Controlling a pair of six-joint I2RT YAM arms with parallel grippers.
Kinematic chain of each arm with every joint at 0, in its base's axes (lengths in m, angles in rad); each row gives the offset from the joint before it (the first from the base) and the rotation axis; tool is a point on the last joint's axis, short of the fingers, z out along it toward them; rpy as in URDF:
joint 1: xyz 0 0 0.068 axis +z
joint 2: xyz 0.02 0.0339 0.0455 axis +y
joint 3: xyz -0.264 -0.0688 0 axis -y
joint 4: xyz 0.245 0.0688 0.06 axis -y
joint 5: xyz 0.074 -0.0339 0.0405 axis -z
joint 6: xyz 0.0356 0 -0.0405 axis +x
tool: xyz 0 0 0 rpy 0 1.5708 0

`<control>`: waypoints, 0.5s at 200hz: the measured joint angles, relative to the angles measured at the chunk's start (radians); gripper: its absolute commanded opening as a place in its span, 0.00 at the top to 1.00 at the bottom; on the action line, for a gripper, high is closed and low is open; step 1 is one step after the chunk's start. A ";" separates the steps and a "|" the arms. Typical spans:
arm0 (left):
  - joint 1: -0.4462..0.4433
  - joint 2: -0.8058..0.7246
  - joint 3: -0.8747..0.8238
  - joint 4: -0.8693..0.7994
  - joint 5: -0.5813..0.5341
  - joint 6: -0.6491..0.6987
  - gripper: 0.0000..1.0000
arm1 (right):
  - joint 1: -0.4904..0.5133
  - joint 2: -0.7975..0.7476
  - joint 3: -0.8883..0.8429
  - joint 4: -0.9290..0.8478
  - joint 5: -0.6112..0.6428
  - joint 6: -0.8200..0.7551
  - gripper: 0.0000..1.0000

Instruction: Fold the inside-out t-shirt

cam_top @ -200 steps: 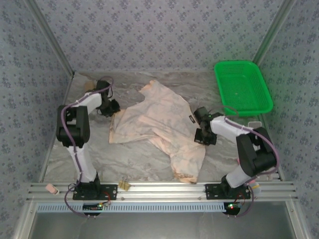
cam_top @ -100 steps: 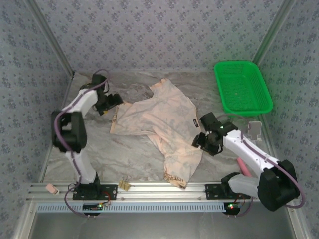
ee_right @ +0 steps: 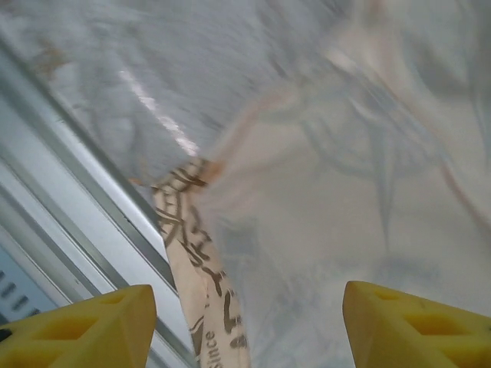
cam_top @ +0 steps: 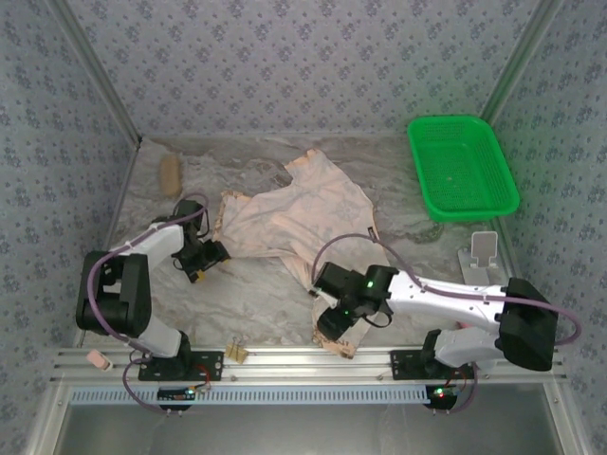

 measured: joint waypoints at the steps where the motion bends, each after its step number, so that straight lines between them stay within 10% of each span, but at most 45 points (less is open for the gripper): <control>1: 0.000 0.002 0.001 -0.001 -0.002 -0.001 0.29 | 0.002 0.001 0.001 0.002 0.002 -0.010 0.32; 100: -0.003 0.060 0.050 -0.043 -0.028 -0.037 0.28 | 0.100 0.229 -0.021 0.080 0.061 -0.559 0.41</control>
